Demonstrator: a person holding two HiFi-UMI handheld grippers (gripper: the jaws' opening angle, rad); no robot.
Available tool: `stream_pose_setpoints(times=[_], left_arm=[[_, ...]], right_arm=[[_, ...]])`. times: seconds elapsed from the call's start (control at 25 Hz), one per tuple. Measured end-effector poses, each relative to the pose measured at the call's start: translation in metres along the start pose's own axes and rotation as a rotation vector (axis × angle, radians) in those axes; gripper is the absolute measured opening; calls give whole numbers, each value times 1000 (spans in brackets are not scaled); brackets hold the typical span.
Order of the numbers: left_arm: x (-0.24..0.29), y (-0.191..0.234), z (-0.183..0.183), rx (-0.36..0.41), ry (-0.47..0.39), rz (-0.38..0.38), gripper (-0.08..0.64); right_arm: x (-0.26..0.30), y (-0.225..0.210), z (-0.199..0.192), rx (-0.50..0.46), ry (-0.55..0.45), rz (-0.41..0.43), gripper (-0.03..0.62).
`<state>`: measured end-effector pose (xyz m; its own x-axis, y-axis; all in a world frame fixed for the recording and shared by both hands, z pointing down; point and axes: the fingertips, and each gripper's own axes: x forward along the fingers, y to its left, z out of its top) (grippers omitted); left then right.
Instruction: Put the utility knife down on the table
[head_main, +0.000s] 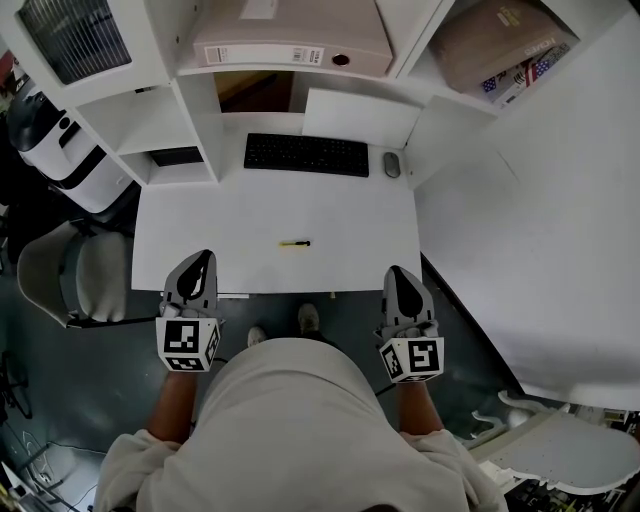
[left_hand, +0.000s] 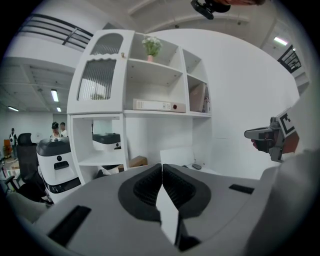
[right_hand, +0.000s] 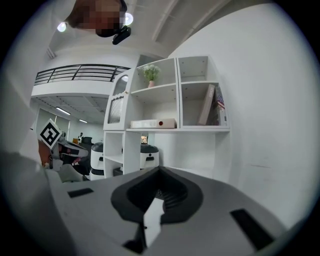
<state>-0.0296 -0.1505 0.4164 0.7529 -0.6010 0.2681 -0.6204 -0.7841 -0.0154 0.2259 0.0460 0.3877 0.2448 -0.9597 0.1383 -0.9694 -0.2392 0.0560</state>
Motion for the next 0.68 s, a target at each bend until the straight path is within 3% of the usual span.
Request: stream_pose_setpoints(times=[0.68], left_arm=[[4,3,-4,-5,12,11,9]], right_arm=[[13,0,2,-8,0,15,3]])
